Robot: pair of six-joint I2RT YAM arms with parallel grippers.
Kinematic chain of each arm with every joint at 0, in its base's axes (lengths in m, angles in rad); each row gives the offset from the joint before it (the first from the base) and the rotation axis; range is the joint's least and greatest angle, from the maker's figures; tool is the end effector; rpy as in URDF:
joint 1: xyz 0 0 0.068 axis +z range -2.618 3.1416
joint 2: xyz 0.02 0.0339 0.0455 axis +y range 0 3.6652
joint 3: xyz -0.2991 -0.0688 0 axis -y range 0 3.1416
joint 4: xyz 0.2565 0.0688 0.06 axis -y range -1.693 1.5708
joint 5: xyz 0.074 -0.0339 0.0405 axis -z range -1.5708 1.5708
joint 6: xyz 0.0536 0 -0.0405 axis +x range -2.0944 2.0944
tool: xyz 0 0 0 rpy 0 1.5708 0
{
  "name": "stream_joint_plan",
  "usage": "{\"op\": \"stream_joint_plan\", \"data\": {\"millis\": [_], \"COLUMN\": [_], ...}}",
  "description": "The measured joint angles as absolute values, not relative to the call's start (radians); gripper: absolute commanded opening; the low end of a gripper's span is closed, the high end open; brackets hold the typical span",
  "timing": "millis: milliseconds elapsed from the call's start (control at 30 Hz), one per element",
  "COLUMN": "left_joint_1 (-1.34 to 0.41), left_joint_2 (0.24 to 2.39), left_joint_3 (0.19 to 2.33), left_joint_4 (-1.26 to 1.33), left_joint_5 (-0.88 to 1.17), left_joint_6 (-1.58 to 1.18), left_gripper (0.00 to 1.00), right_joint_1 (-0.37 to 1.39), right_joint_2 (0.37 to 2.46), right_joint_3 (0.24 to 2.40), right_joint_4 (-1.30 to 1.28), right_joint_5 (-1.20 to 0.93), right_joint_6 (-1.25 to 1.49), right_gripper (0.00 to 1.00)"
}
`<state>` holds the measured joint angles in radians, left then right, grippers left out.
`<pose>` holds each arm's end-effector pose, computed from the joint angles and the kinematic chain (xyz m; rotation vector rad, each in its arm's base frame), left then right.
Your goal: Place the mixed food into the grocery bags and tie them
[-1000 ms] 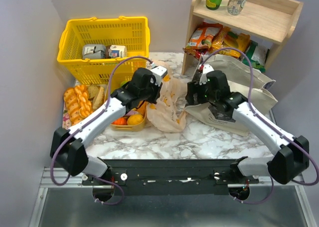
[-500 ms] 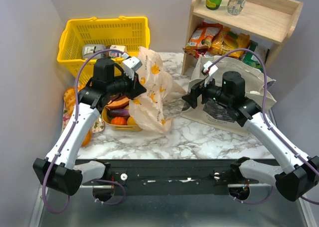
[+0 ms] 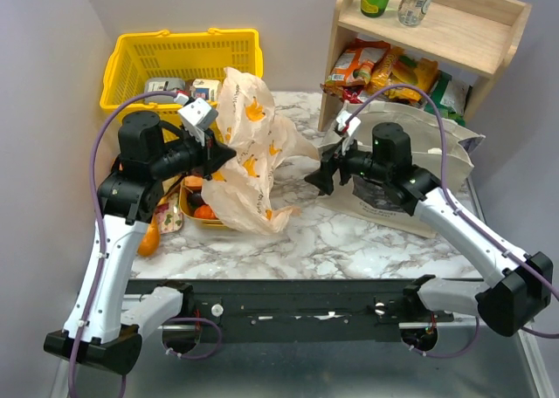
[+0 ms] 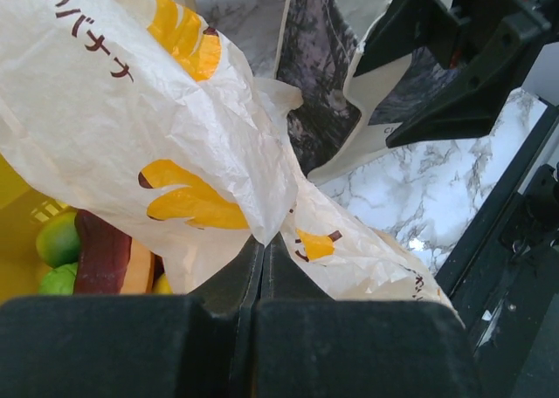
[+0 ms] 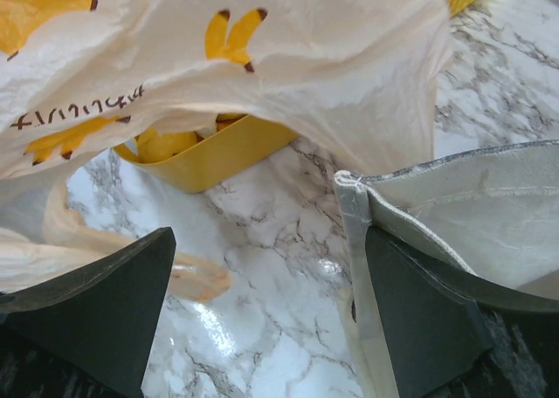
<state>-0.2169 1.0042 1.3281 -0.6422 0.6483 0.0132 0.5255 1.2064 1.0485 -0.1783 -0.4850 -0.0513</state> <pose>0.1829 -0.0734 0.4678 0.6542 1.7729 -0.7489 0.2390 0.1675 0.3718 -0.8667 1.7396 0.7794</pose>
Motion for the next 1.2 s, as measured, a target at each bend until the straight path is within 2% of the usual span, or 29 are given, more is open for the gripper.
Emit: {"op": "stream_joint_plan", "data": {"millis": [467,633,1033,1100,1200], "left_joint_1": [-0.208,-0.208,-0.208,-0.208,-0.208], "left_joint_2": [0.952,0.922,0.902,0.894,0.883], "left_joint_3": [1.409,1.442,1.449,1.450,1.450], "left_joint_4": [-0.755,-0.768,-0.802,-0.807,-0.808], "left_joint_5": [0.556,0.520,0.505,0.505,0.505], "left_joint_6": [0.027,0.040,0.046,0.046,0.047], "left_gripper": [0.00,0.00,0.00,0.00,0.00], "right_joint_1": [0.741,0.756,0.754,0.753,0.750], "right_joint_2": [1.255,1.268,1.533,1.564,1.610], "right_joint_3": [1.127,1.171,1.305,1.328,1.351], "right_joint_4": [-0.172,-0.152,-0.107,-0.097,-0.087], "right_joint_5": [-0.324,-0.270,-0.110,-0.084,-0.043], "right_joint_6": [-0.161,-0.194,-0.324,-0.344,-0.376], "right_gripper": [0.97,0.97,0.95,0.93,0.67]}}
